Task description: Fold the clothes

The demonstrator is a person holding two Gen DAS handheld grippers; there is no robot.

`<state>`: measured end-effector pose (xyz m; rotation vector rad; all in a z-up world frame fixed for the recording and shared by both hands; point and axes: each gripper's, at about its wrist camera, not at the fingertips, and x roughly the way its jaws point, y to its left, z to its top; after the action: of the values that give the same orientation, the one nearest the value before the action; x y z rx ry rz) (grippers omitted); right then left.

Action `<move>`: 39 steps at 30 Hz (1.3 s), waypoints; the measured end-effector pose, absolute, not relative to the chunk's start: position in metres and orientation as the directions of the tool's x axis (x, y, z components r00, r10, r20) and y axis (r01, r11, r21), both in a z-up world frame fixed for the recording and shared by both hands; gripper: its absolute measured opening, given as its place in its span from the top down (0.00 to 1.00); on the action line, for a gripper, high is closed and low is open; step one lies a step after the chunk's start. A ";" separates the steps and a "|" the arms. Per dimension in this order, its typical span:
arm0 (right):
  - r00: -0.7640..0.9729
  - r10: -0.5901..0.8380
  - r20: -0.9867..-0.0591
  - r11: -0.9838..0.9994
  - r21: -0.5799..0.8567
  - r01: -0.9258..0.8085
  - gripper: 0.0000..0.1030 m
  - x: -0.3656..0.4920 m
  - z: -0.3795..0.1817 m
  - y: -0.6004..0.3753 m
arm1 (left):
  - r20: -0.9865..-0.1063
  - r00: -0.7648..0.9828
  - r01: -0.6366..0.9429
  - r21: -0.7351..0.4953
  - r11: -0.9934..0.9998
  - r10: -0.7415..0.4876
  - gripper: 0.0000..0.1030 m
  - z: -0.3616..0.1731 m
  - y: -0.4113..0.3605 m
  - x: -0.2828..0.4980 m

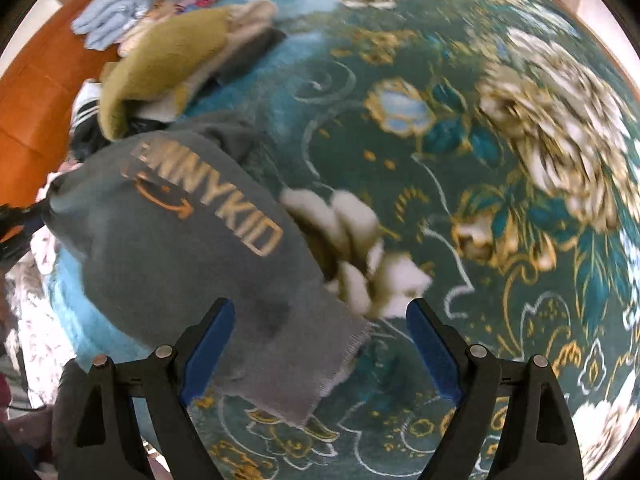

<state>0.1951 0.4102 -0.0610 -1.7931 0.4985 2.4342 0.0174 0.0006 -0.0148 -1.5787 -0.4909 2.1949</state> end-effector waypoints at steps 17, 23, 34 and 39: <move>-0.427 -0.010 -0.904 -0.835 0.242 -0.494 0.14 0.233 -0.039 0.487 | -0.901 -0.299 -0.954 0.280 -0.107 0.314 0.36 -0.051 0.240 0.238; -0.415 -0.028 -0.909 -0.810 0.264 -0.524 0.14 0.246 -0.052 0.496 | -0.845 -0.479 -0.868 0.496 0.013 0.235 0.43 -0.105 0.257 0.253; -0.447 -0.071 -0.892 -0.832 0.301 -0.467 0.14 0.222 -0.048 0.480 | -0.798 -0.385 -0.858 0.126 -0.497 0.464 0.98 -0.003 0.209 0.176; -0.455 -0.106 -0.884 -0.839 0.325 -0.437 0.14 0.212 -0.050 0.469 | -0.676 -0.449 -0.609 -0.246 -0.754 0.584 0.98 0.047 0.088 0.107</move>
<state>0.2115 0.4689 -0.0498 -1.5117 0.7823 2.3932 0.1072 0.0879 0.0472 -1.0116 0.0427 2.2040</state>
